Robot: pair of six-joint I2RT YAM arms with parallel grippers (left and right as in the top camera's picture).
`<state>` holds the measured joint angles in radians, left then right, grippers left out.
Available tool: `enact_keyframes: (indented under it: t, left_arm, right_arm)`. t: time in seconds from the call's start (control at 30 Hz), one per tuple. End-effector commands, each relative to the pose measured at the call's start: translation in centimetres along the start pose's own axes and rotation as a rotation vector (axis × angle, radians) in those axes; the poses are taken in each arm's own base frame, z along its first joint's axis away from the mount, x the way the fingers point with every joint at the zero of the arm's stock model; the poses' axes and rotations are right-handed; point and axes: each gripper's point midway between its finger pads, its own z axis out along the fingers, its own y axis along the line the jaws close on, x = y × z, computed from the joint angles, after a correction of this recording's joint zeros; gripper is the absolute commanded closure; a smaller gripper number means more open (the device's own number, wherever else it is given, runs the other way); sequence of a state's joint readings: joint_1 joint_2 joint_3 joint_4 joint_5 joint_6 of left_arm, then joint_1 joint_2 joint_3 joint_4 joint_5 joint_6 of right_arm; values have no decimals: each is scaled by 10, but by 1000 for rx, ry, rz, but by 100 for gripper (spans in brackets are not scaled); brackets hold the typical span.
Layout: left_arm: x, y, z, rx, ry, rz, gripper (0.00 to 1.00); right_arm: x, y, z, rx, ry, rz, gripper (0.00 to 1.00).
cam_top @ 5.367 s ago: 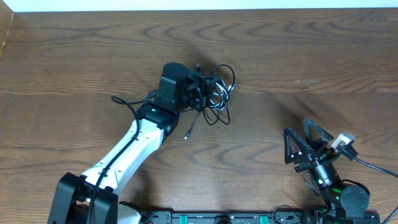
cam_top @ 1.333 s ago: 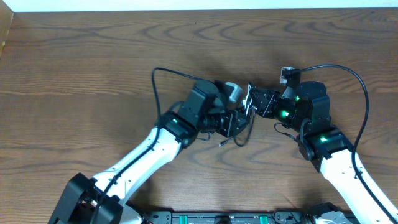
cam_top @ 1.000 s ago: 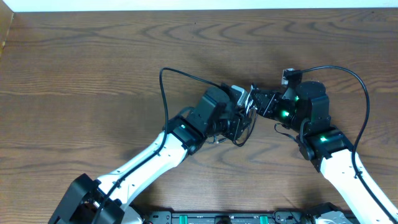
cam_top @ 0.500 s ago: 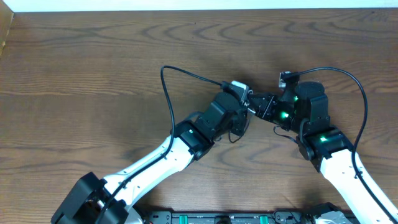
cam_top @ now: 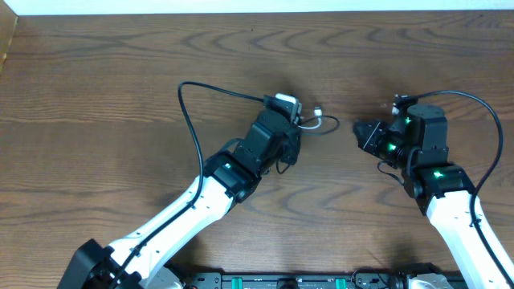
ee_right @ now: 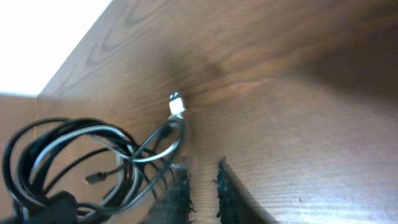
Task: Untangle cables
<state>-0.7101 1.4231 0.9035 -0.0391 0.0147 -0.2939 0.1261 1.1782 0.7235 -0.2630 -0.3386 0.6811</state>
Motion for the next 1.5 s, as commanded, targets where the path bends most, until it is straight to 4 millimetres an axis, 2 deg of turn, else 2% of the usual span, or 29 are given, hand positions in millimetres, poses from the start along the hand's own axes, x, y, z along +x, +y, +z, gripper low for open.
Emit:
enact_keyframes:
  t: [0.0, 0.13, 0.2, 0.27, 0.37, 0.47, 0.67, 0.87, 0.9, 0.97, 1.07, 1.27, 1.37, 1.47]
  left_arm:
    - [15, -27, -5, 168, 64, 201, 92]
    - [26, -25, -6, 173, 95, 372, 92]
    - [29, -24, -5, 177, 100, 476, 92]
    - [30, -23, -5, 181, 95, 542, 92]
    - [28, -24, -5, 184, 82, 603, 92]
    - [28, -24, -5, 185, 80, 631, 92]
    - [29, -26, -5, 192, 76, 690, 92]
    - [33, -35, -6, 213, 66, 820, 92]
    - [34, -37, -6, 211, 64, 839, 92]
    - [33, -35, -5, 189, 64, 859, 92]
    - [26, -17, -3, 64, 68, 868, 92]
    - [2, 37, -9, -282, 80, 869, 92]
    - [-2, 48, -11, -324, 82, 845, 93]
    - [-8, 56, -11, -345, 55, 747, 92]
  right_arm:
    - [3, 24, -4, -108, 41, -90, 46]
    - [8, 30, -5, -146, 70, -89, 27]
    - [8, 37, -6, -180, 74, -79, 24]
    - [5, 40, -6, -190, 66, -47, 28]
    - [8, 43, -5, -196, 84, 55, 44]
    - [14, 51, -4, -209, 106, 99, 45]
    - [27, 75, 2, -264, 126, 35, 44]
    - [44, 72, 21, -224, 165, 21, 48]
    - [46, 71, 23, -218, 174, 22, 53]
    - [49, 68, 28, -206, 189, 26, 75]
    - [55, 59, 35, -175, 212, 40, 96]
    - [49, 19, 38, 1, 171, 86, 99]
    - [43, -1, 36, 85, 138, 105, 98]
    - [37, -17, 35, 149, 109, 103, 98]
